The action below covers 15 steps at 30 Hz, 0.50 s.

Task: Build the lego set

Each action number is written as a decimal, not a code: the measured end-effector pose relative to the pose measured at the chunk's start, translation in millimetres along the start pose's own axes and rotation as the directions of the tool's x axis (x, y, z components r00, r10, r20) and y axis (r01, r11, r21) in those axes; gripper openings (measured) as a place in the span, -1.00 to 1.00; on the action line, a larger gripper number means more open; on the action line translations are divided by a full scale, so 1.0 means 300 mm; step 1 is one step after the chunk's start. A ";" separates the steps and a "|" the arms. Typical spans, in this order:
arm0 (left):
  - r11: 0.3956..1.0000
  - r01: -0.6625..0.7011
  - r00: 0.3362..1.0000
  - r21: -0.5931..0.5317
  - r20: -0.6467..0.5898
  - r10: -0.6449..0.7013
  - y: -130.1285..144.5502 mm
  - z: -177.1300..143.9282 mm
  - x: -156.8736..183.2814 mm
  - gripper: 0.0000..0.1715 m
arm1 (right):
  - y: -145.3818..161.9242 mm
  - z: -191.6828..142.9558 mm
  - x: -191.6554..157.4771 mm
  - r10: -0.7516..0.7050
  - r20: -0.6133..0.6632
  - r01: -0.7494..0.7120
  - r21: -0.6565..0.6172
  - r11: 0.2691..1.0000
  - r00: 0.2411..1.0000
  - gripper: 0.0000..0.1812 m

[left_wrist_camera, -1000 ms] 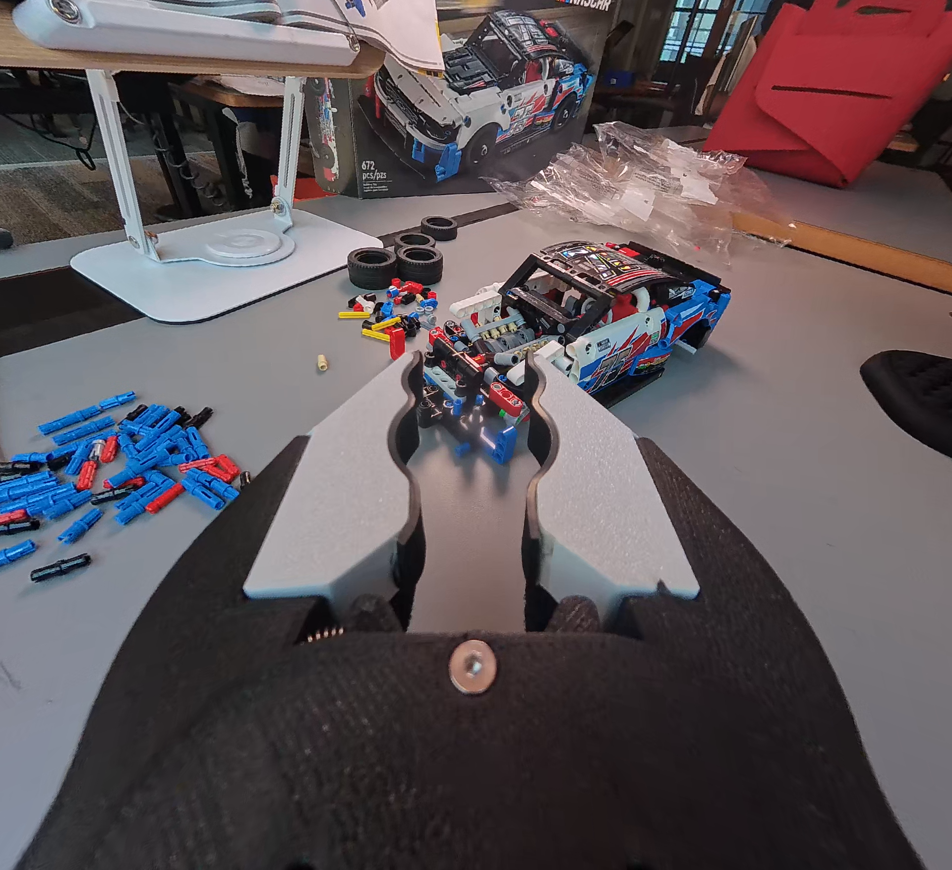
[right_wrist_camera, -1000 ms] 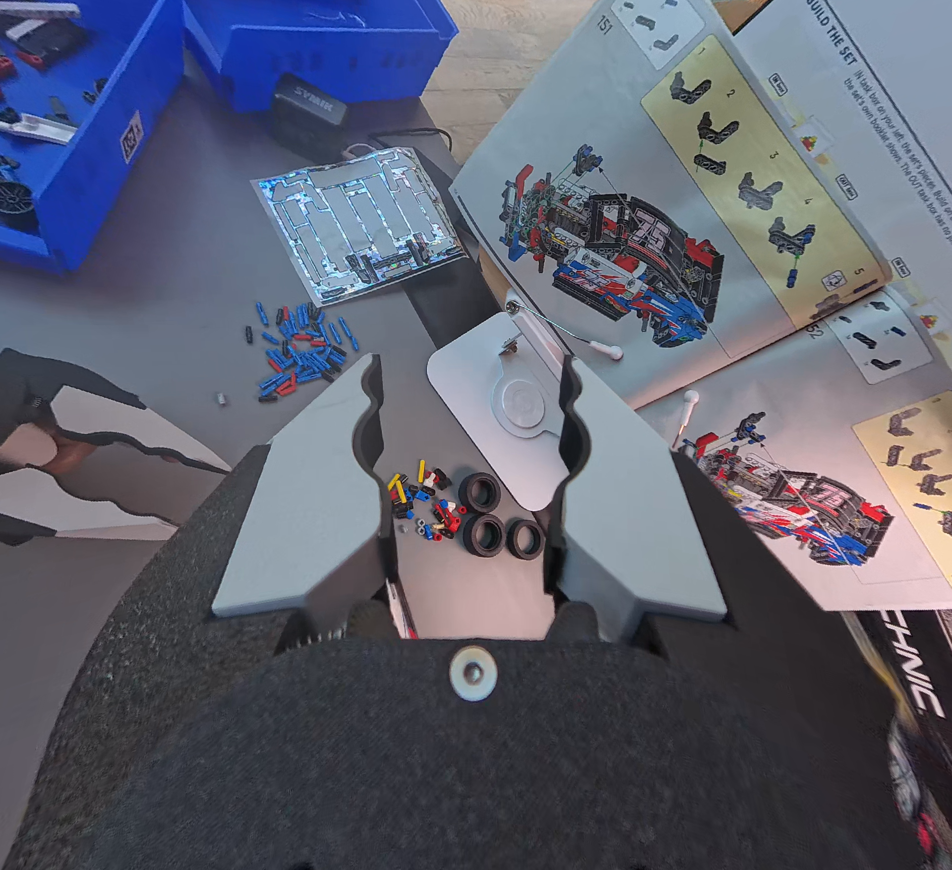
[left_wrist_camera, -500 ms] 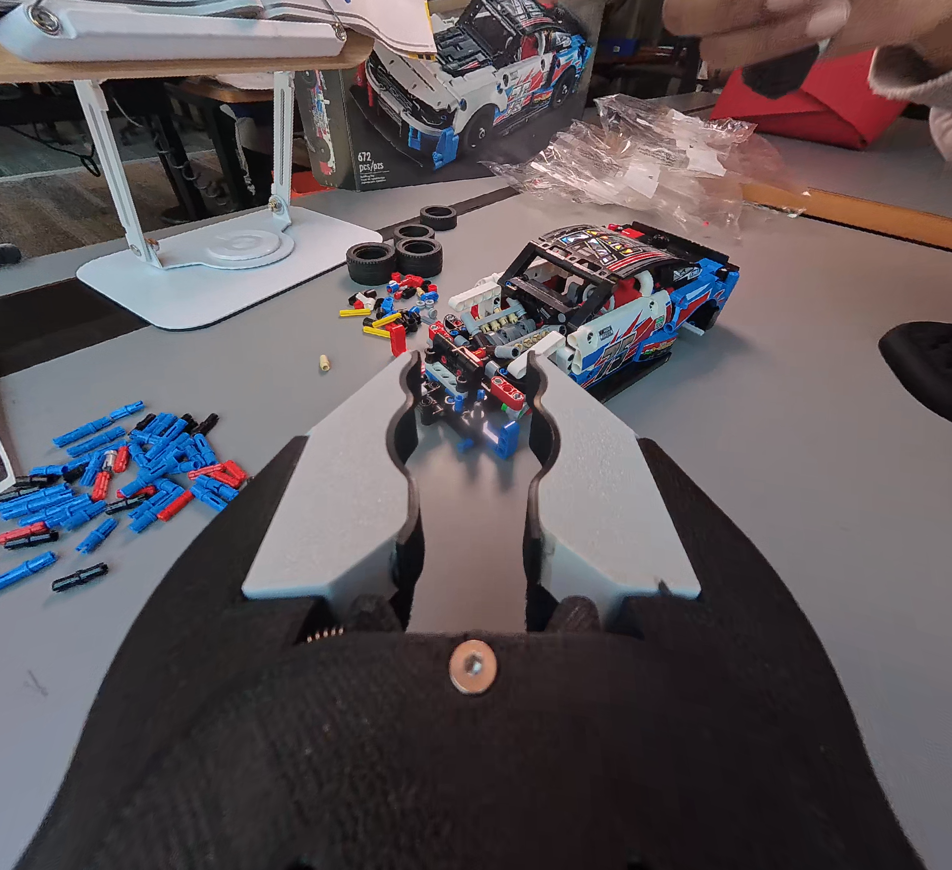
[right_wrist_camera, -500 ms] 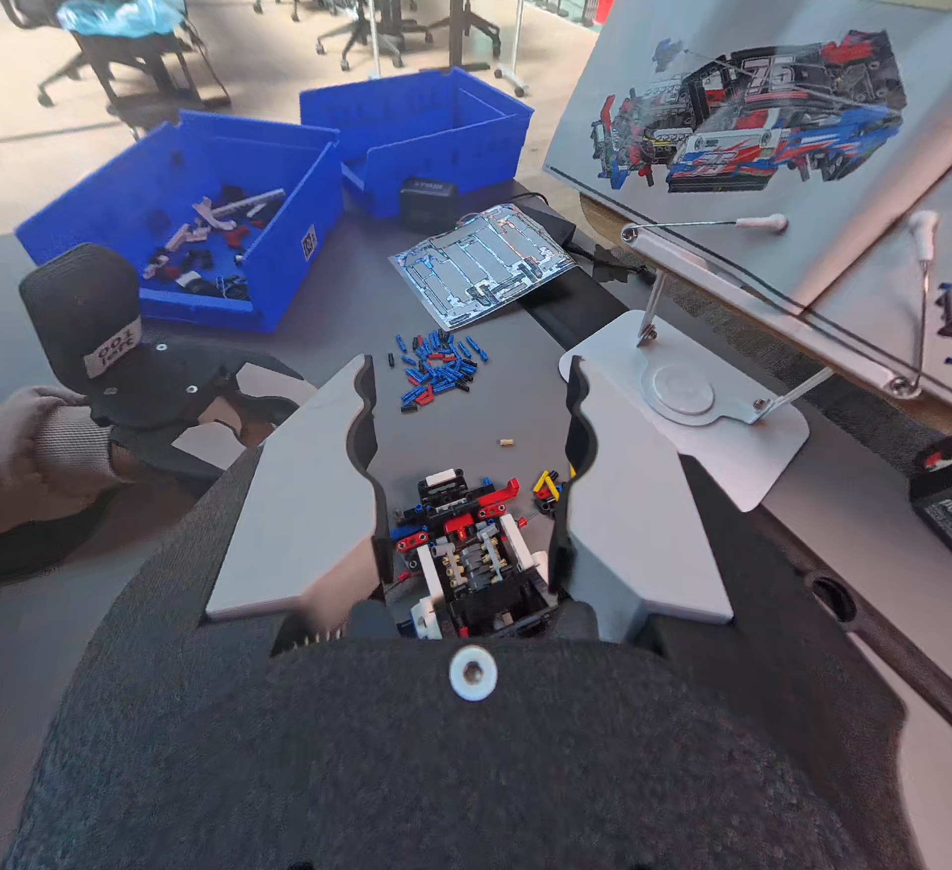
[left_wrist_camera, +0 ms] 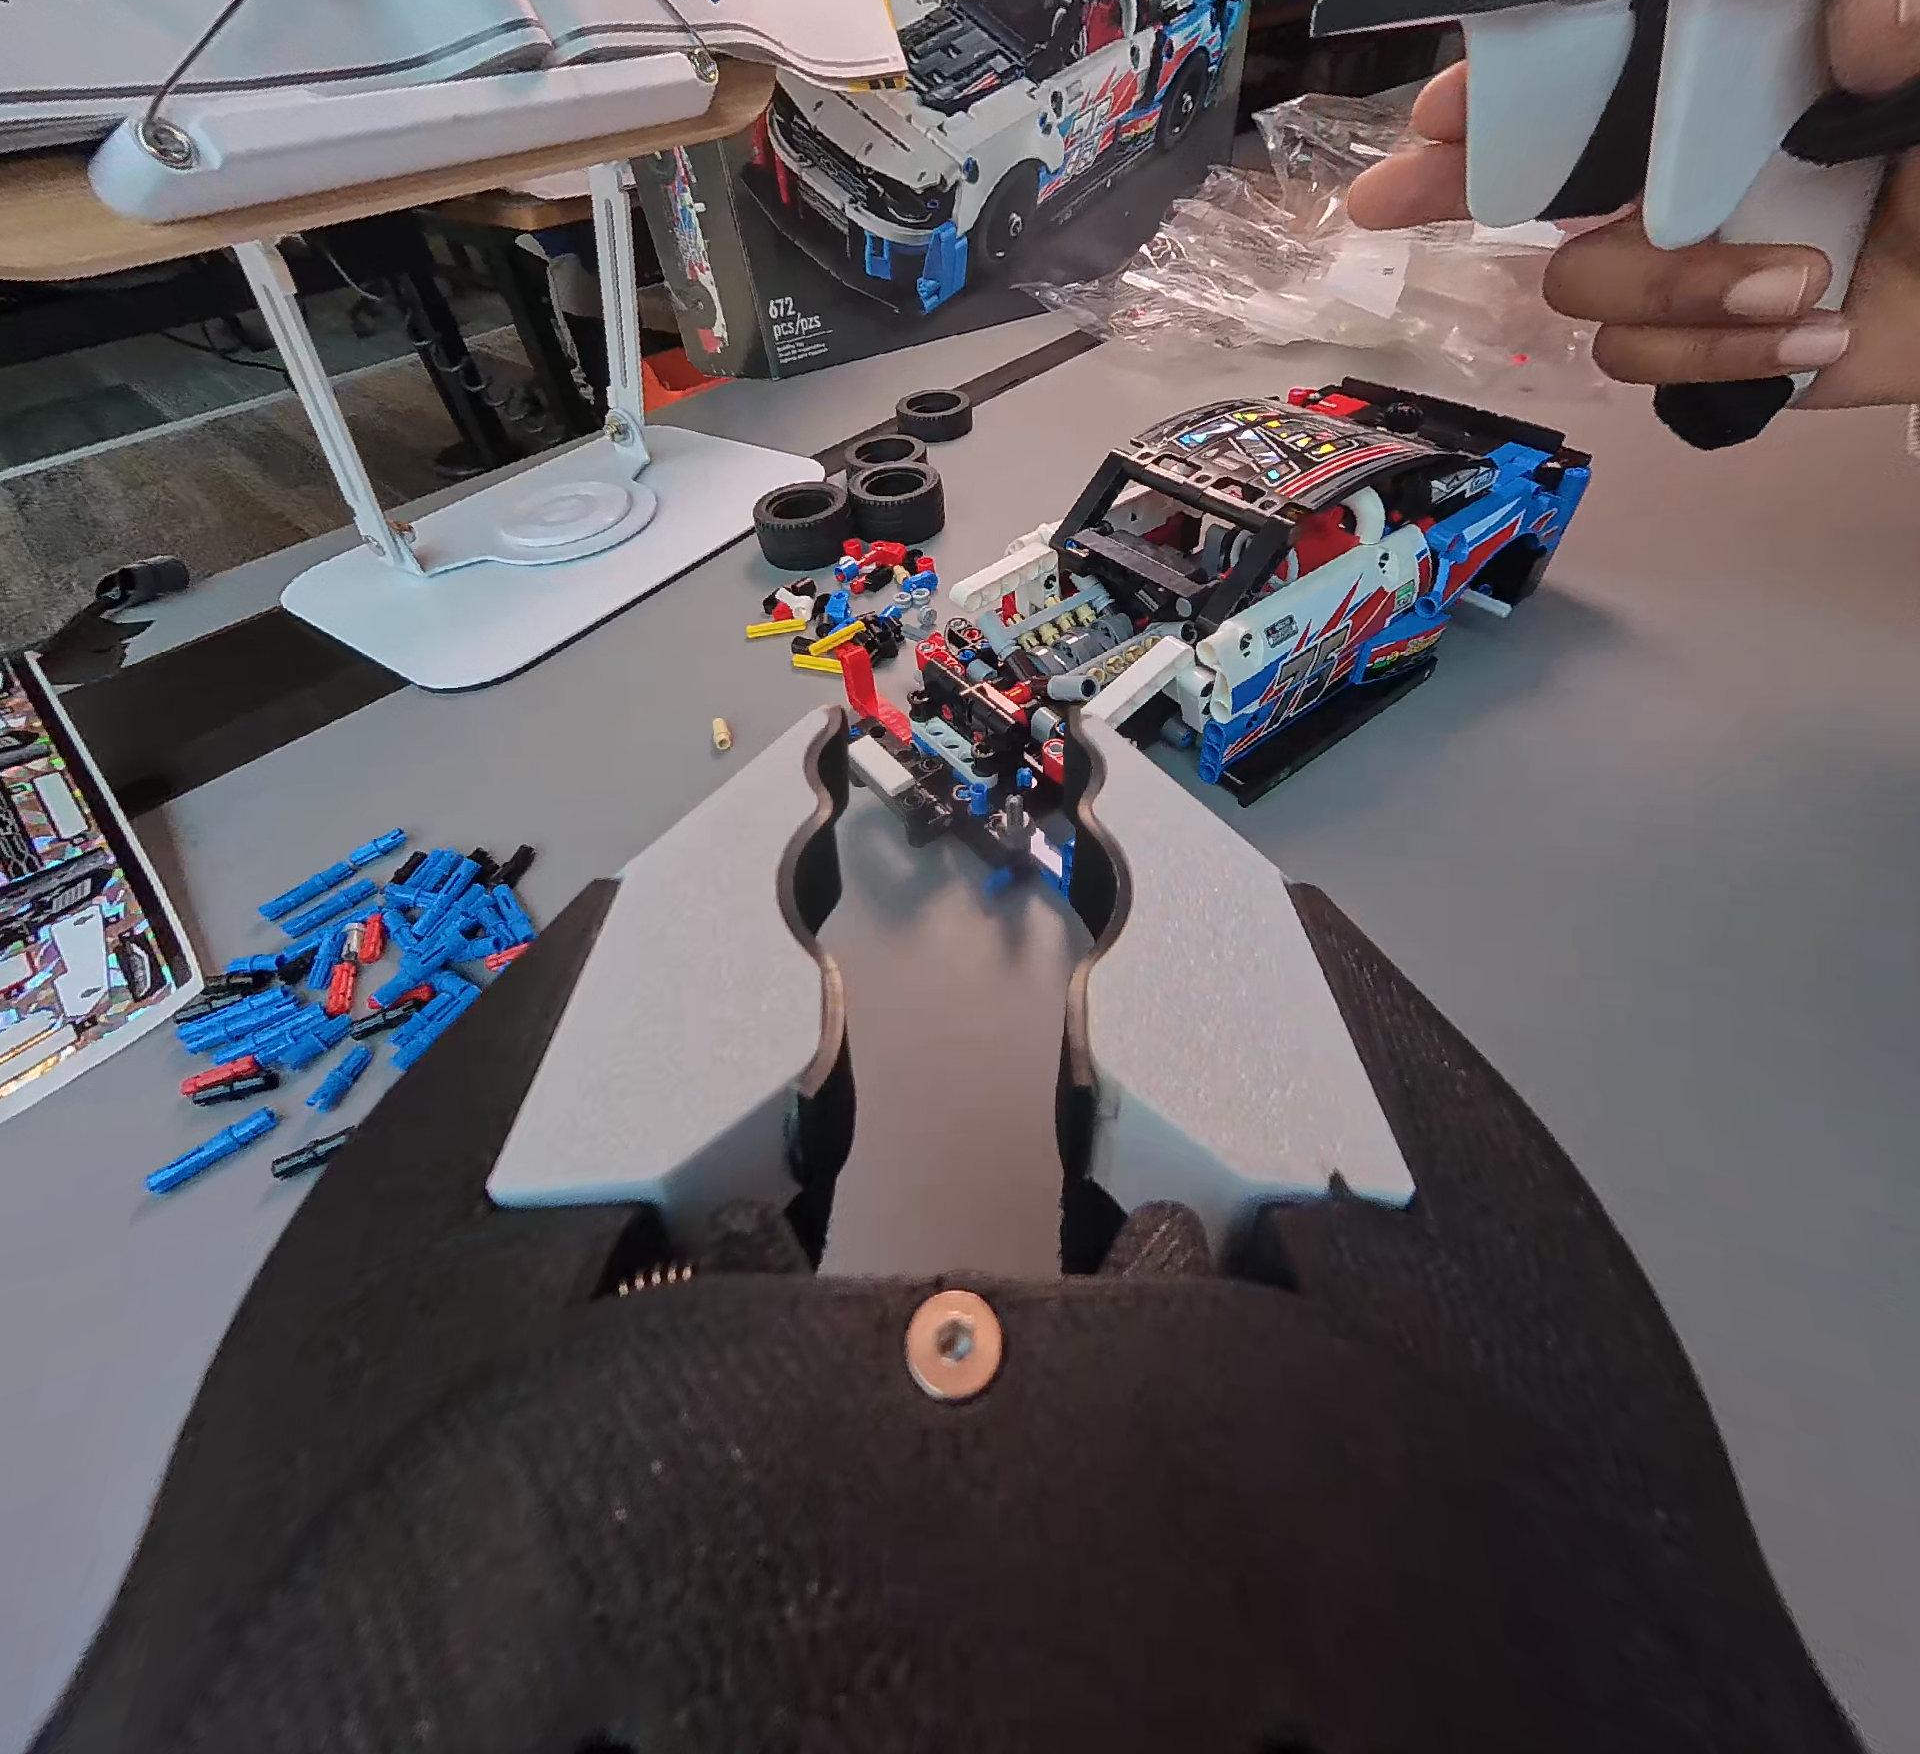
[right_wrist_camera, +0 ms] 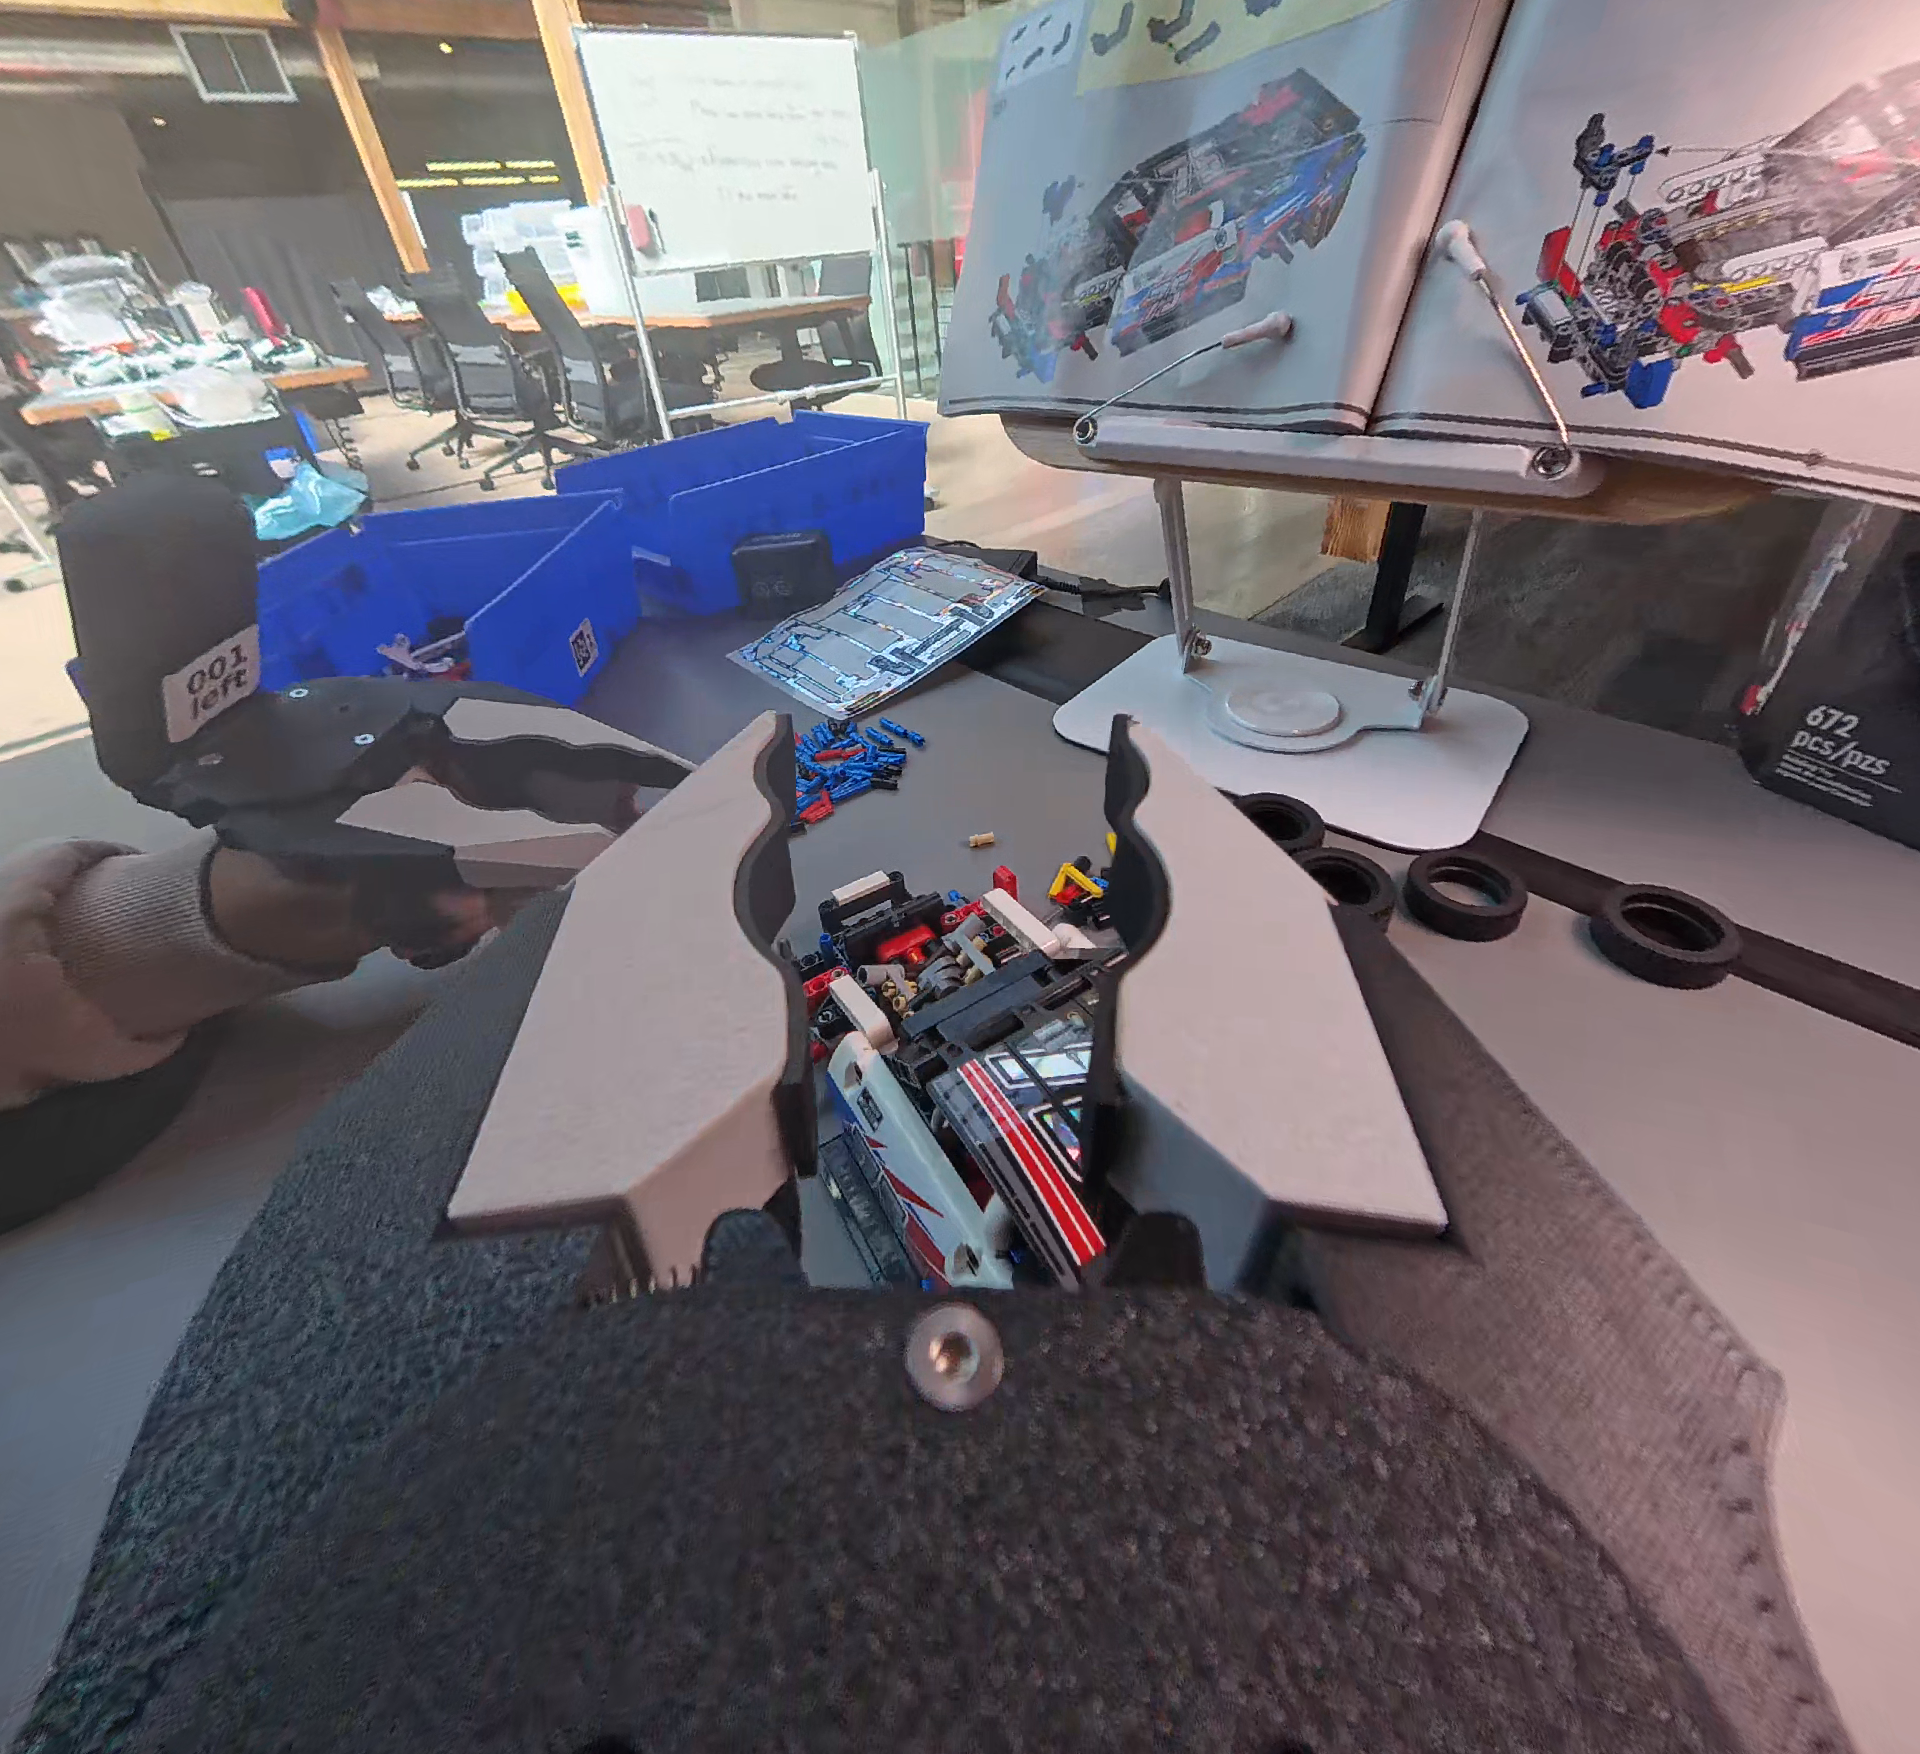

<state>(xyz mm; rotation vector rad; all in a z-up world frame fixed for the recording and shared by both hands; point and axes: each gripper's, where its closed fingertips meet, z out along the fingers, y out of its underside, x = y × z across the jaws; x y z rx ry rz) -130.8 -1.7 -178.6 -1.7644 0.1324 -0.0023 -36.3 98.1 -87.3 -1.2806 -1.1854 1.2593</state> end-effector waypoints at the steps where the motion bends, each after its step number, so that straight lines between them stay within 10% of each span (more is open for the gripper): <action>1: 1.000 0.004 1.000 0.005 0.003 -0.004 -0.003 -0.003 -0.005 -0.53 | -0.004 -0.005 0.007 0.007 -0.004 -0.007 0.022 1.000 1.000 -0.39; 15: 0.995 0.034 0.993 0.095 0.108 -0.044 -0.057 -0.064 -0.101 -0.51 | 0.005 -0.032 0.103 -0.071 -0.102 0.079 0.071 0.994 0.992 -0.52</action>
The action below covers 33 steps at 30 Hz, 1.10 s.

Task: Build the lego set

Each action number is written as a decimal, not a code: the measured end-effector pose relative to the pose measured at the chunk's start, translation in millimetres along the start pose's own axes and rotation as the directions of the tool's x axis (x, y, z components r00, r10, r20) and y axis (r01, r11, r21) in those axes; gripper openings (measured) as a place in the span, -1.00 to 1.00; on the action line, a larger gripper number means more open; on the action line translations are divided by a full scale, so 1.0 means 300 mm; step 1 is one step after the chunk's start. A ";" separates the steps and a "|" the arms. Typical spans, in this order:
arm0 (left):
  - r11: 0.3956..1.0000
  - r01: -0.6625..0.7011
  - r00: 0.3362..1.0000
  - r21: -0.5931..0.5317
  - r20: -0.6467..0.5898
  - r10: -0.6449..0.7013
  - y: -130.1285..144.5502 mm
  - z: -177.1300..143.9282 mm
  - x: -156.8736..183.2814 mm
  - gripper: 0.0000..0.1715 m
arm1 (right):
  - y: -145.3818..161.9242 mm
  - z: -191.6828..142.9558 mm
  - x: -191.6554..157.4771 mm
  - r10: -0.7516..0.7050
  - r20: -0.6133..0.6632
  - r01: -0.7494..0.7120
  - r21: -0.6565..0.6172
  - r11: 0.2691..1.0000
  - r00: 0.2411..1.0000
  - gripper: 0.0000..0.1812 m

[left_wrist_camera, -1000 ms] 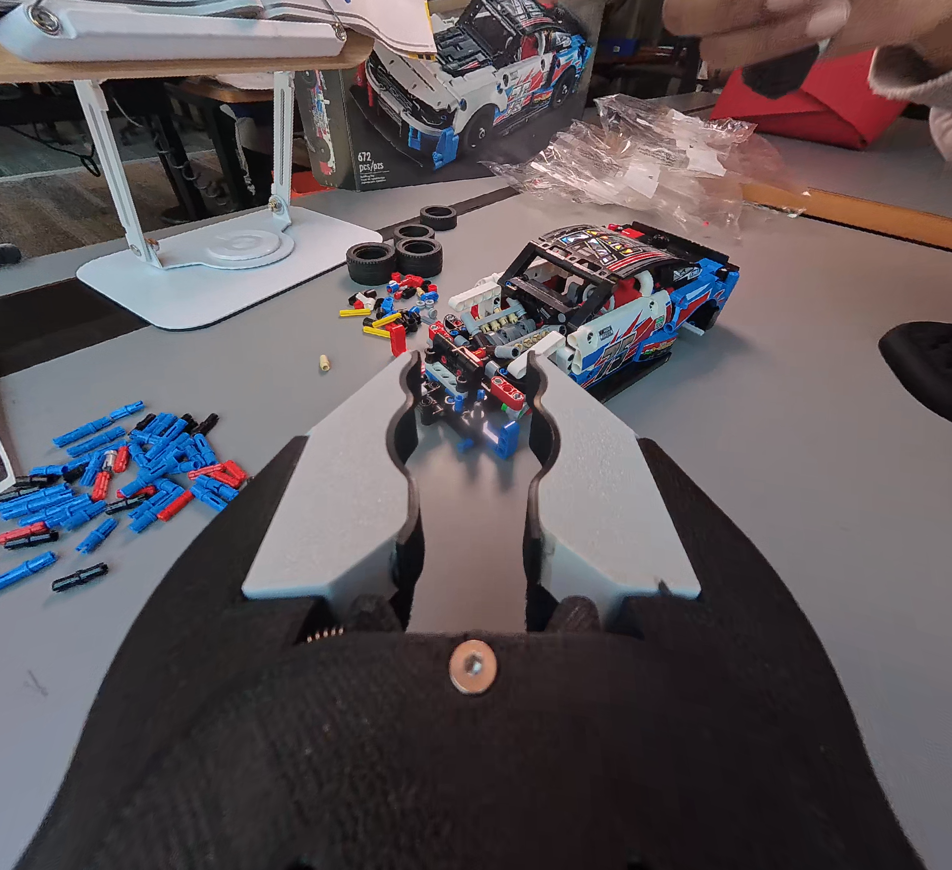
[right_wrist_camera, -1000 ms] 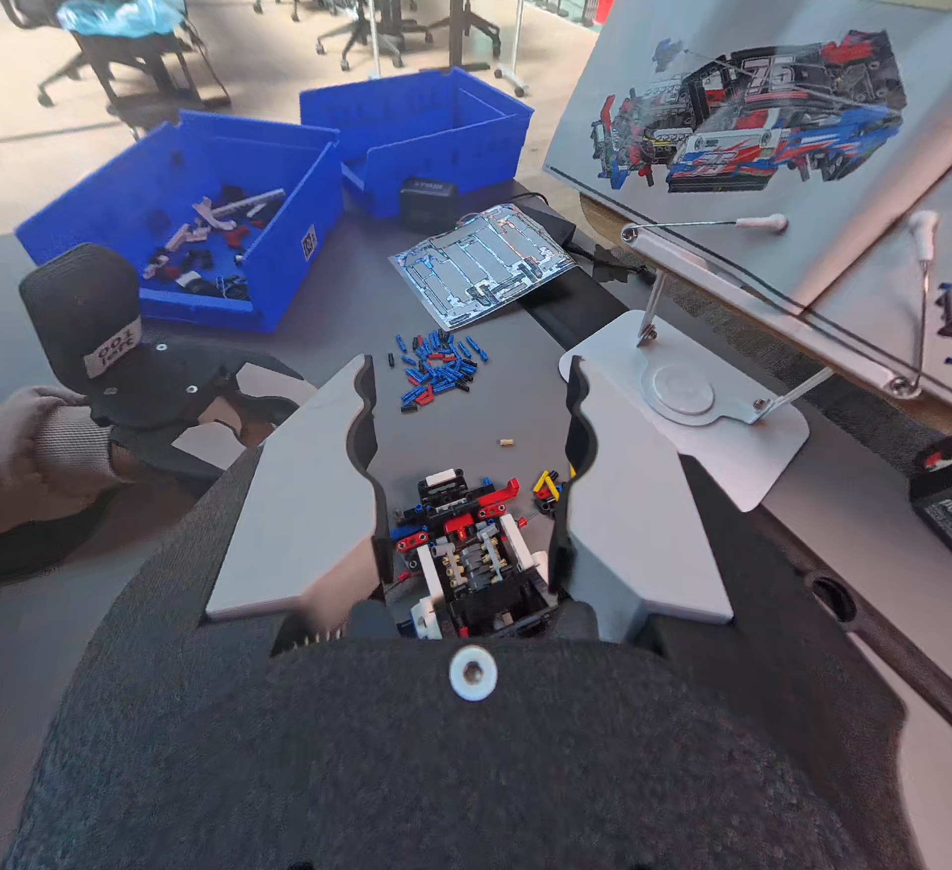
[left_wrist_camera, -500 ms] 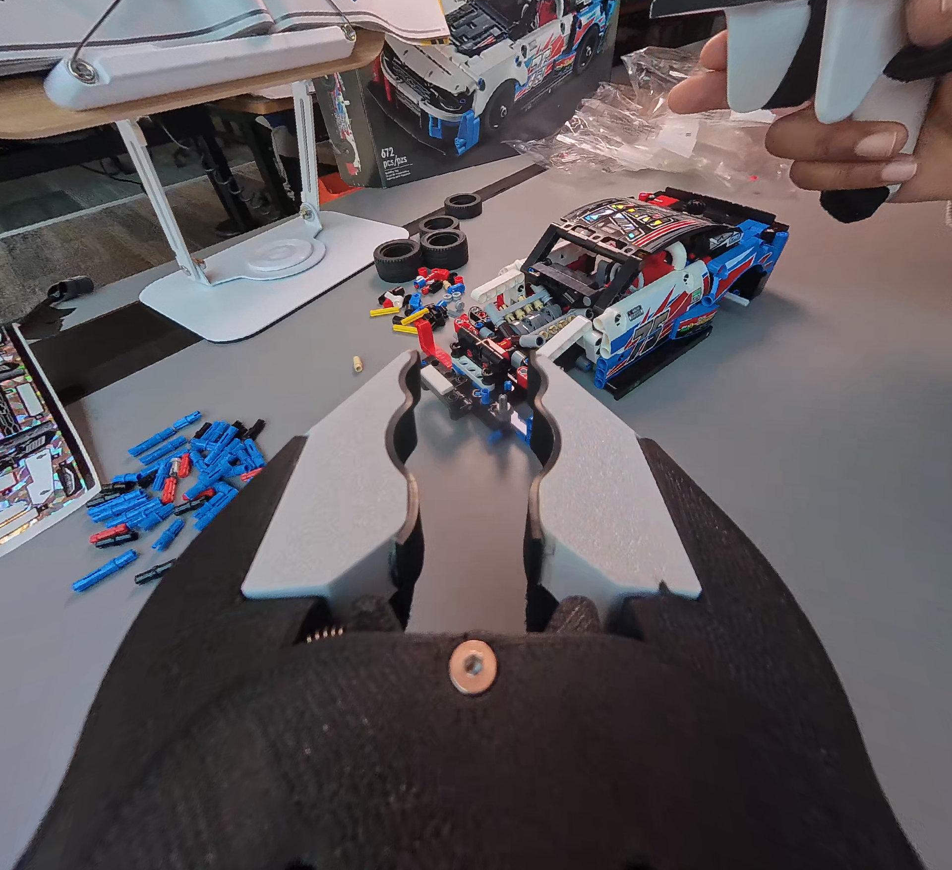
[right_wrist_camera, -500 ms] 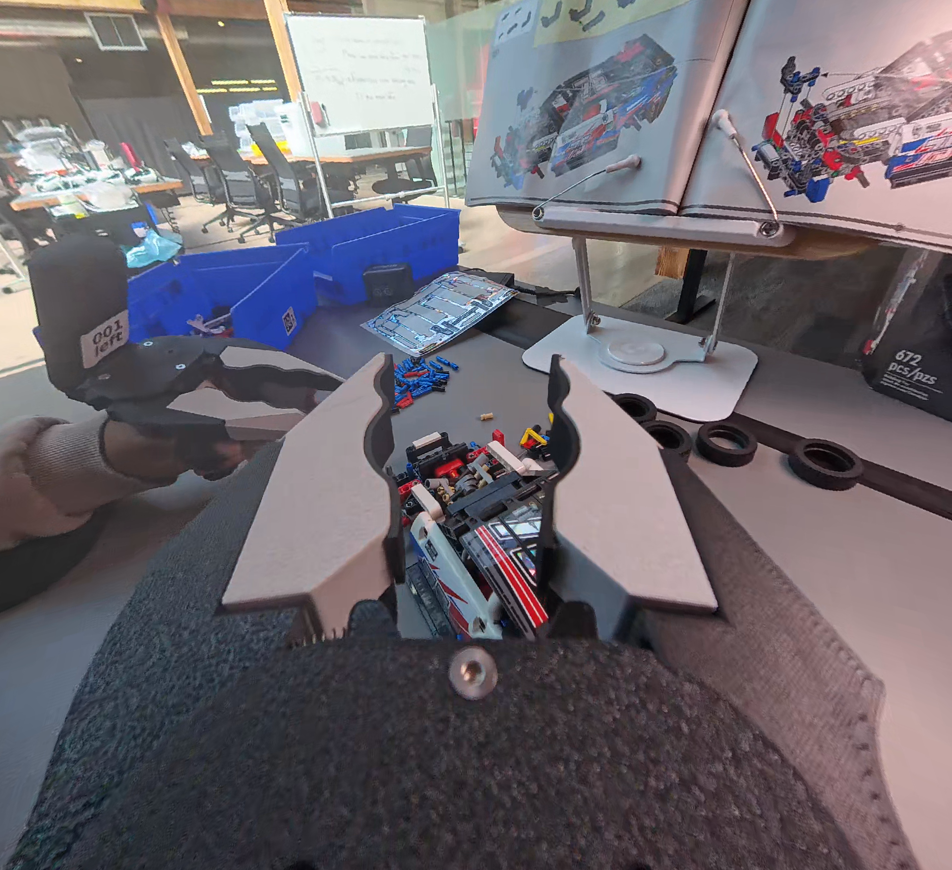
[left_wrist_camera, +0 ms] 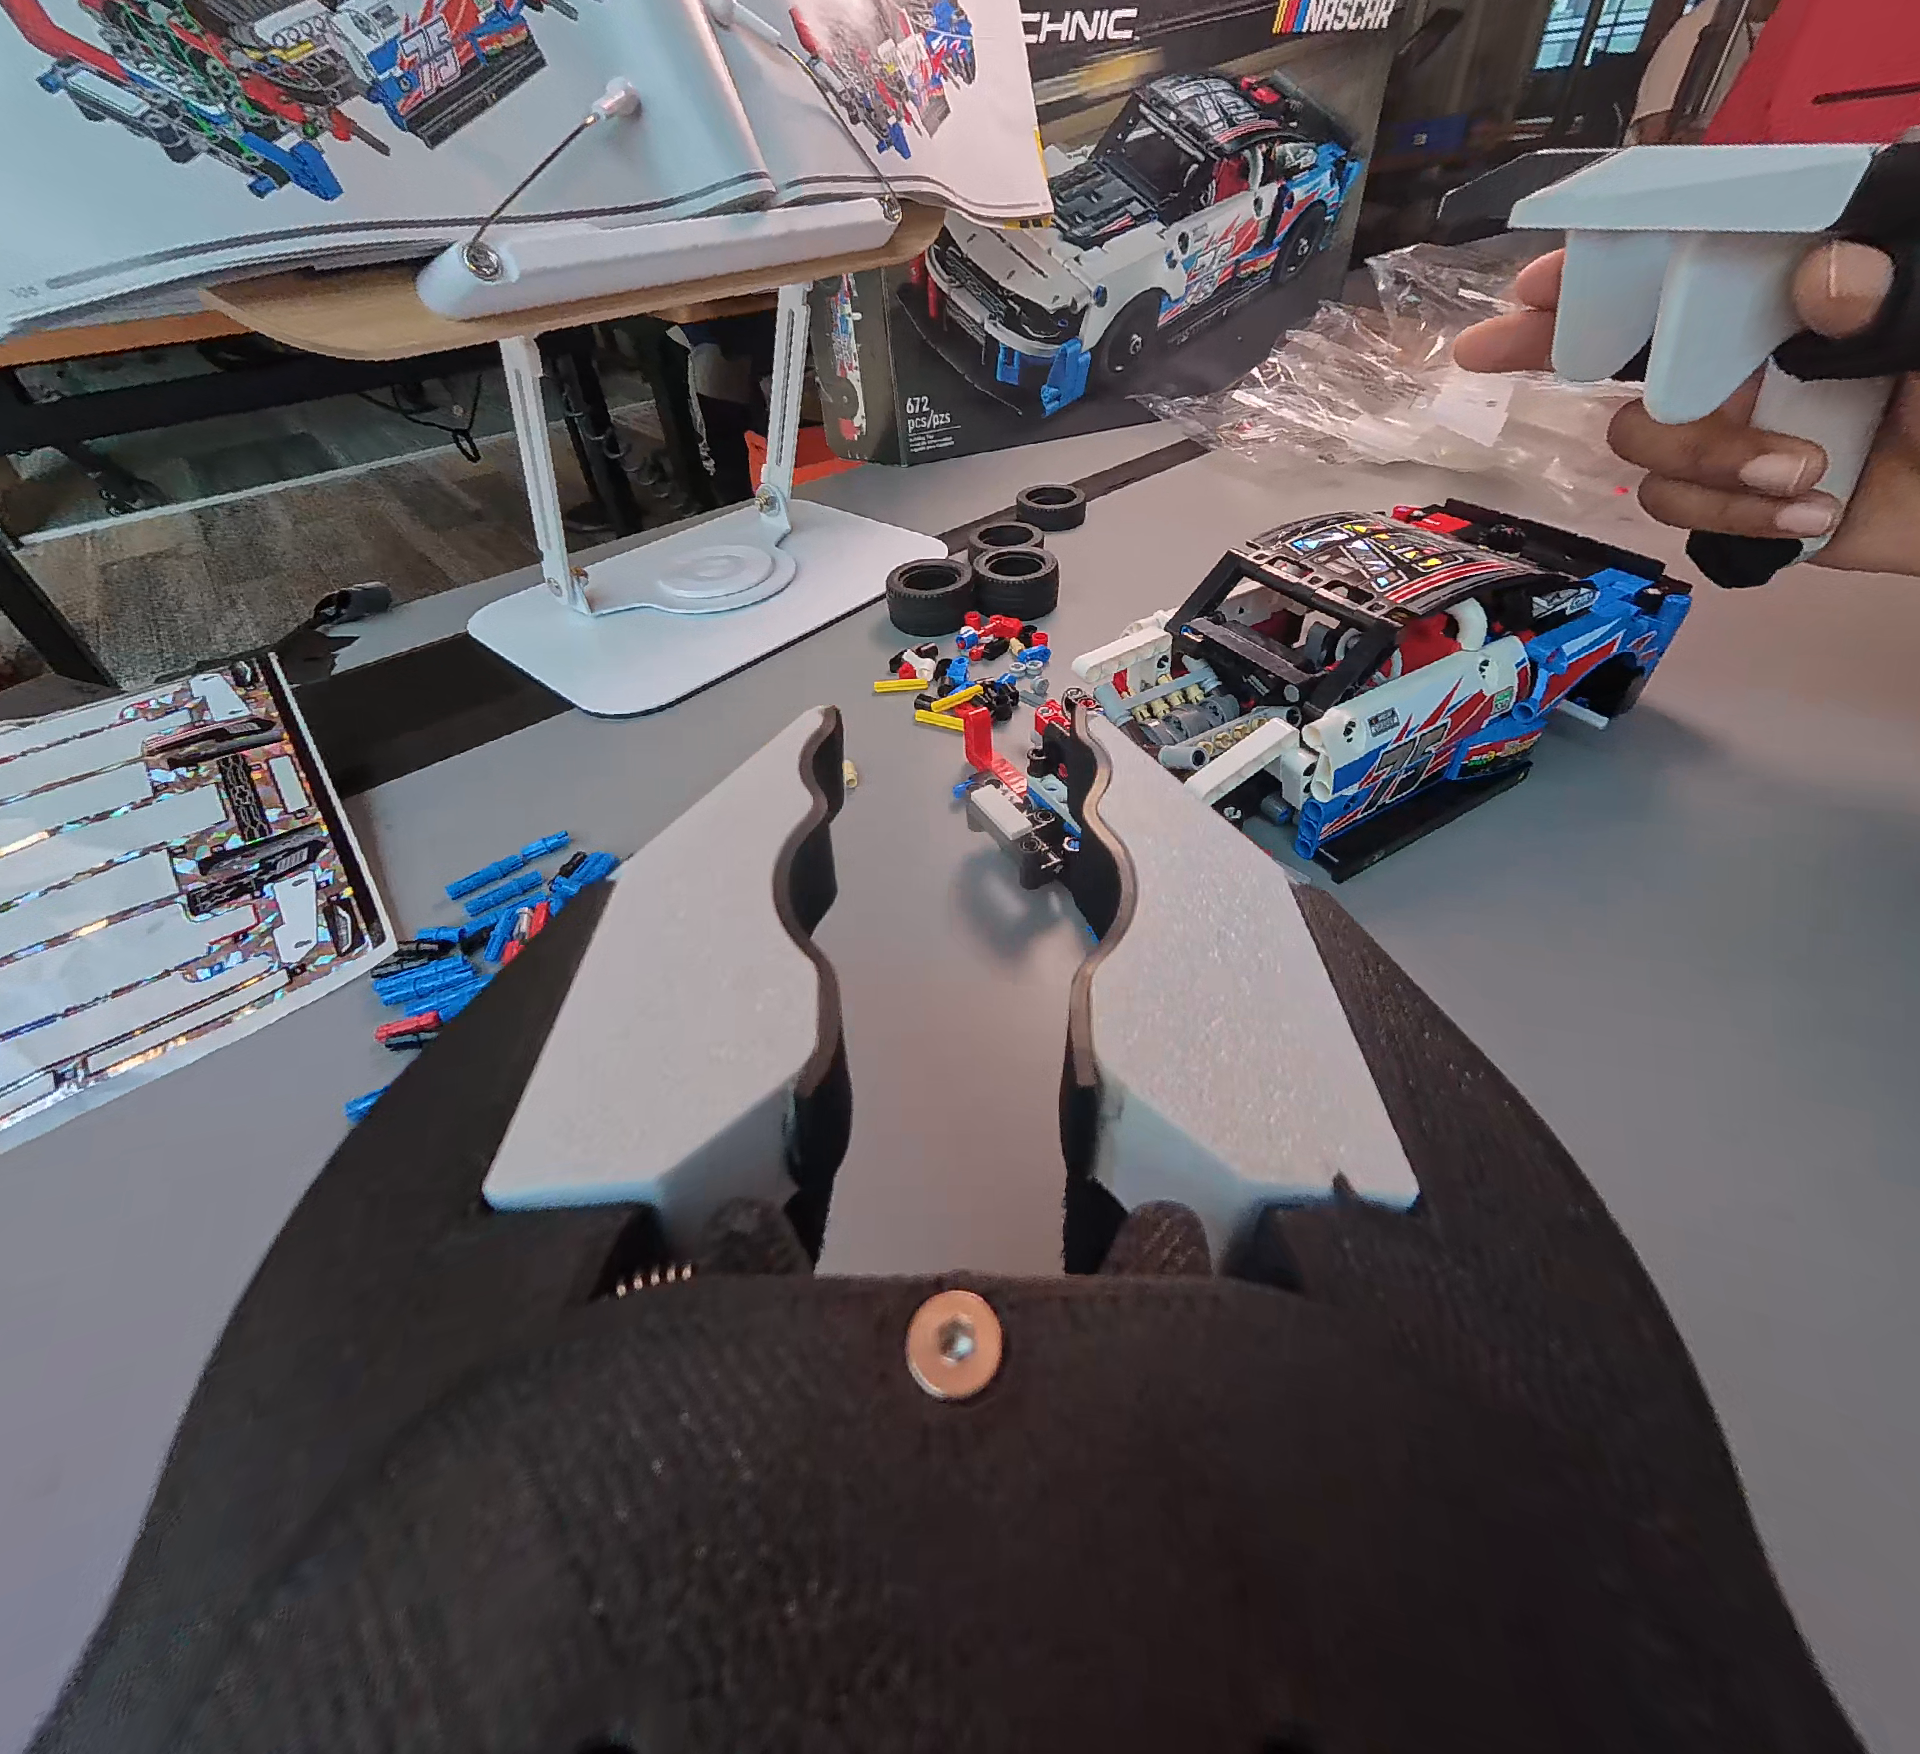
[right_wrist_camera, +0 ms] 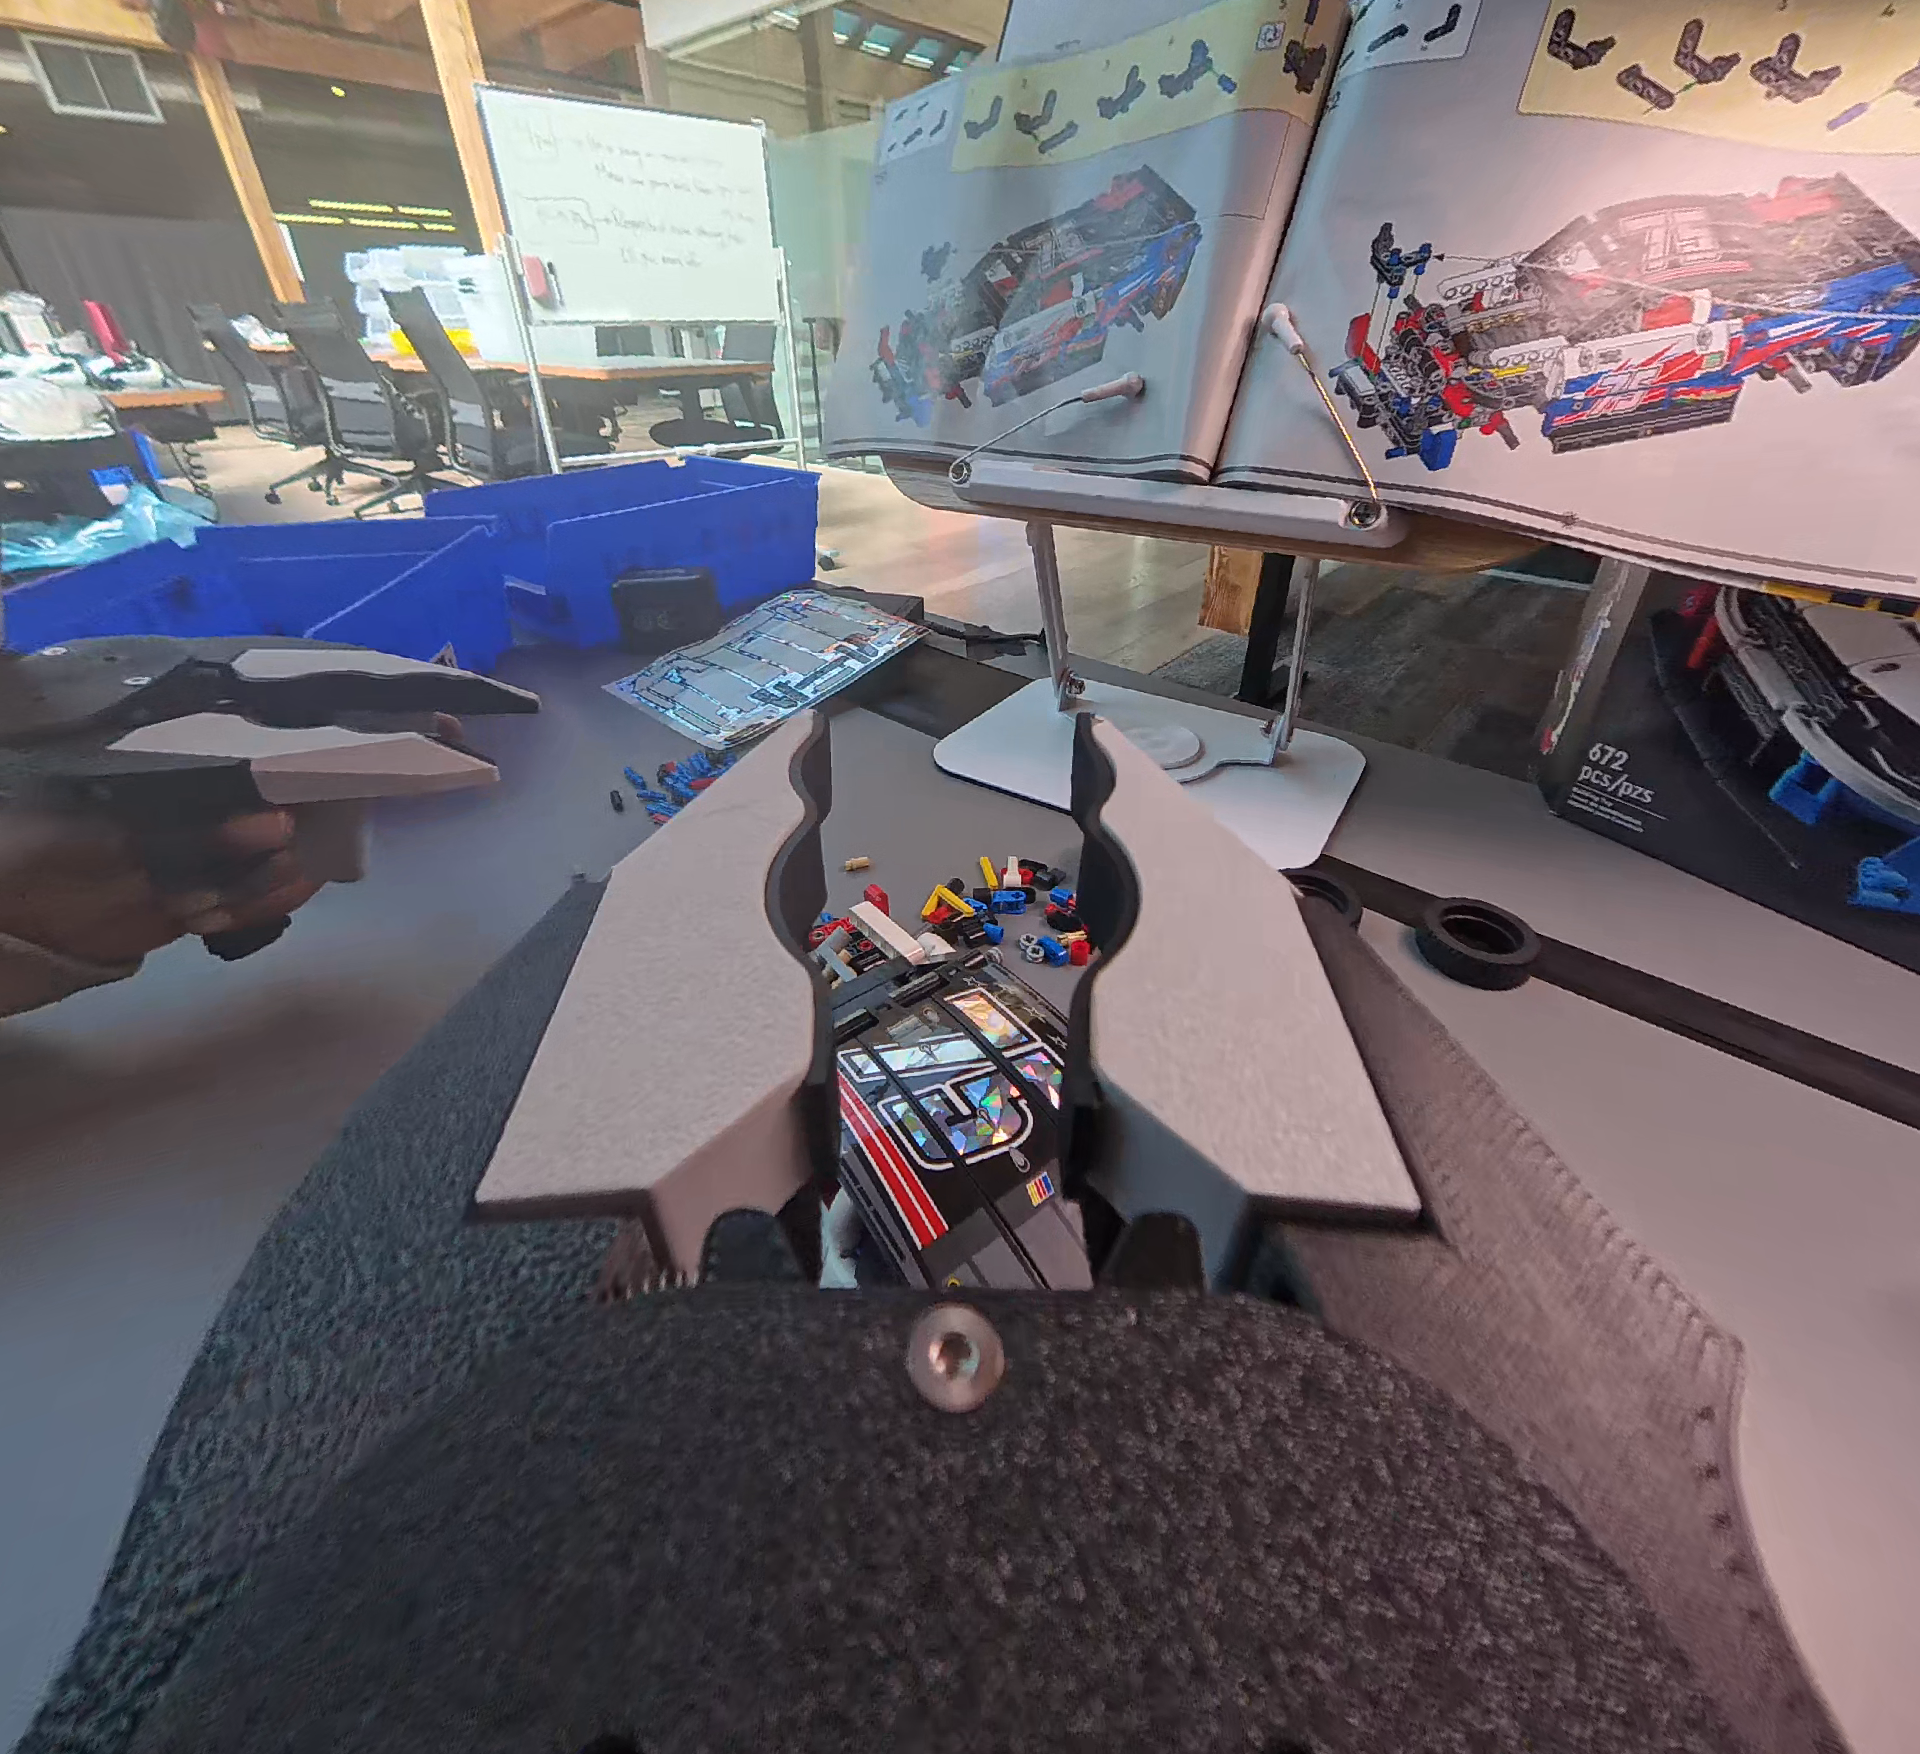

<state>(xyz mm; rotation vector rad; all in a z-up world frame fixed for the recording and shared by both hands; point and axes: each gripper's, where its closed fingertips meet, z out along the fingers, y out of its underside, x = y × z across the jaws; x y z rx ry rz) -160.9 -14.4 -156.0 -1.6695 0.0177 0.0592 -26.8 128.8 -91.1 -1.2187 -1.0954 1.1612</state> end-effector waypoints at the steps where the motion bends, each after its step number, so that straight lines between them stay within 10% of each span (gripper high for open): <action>1: 1.000 0.001 1.000 -0.001 -0.002 -0.001 0.002 0.000 0.002 -0.51 | -0.002 -0.001 -0.004 -0.008 0.004 0.008 0.003 1.000 1.000 -0.53; 16: 1.000 -0.002 1.000 0.003 0.011 0.002 0.012 -0.004 -0.001 -0.52 | -0.071 0.078 0.021 -0.114 0.008 0.114 0.016 0.993 0.993 -0.66; 25: 1.000 -0.019 1.000 0.000 0.012 0.019 0.014 -0.008 0.005 -0.56 | -0.442 0.524 0.261 -0.200 -0.062 0.207 0.128 0.970 0.978 -1.00; 33: 1.000 0.006 1.000 0.010 0.003 -0.006 0.006 -0.015 0.001 -0.58 | -0.516 0.893 0.481 -0.261 -0.148 0.263 -0.007 0.965 0.954 -1.00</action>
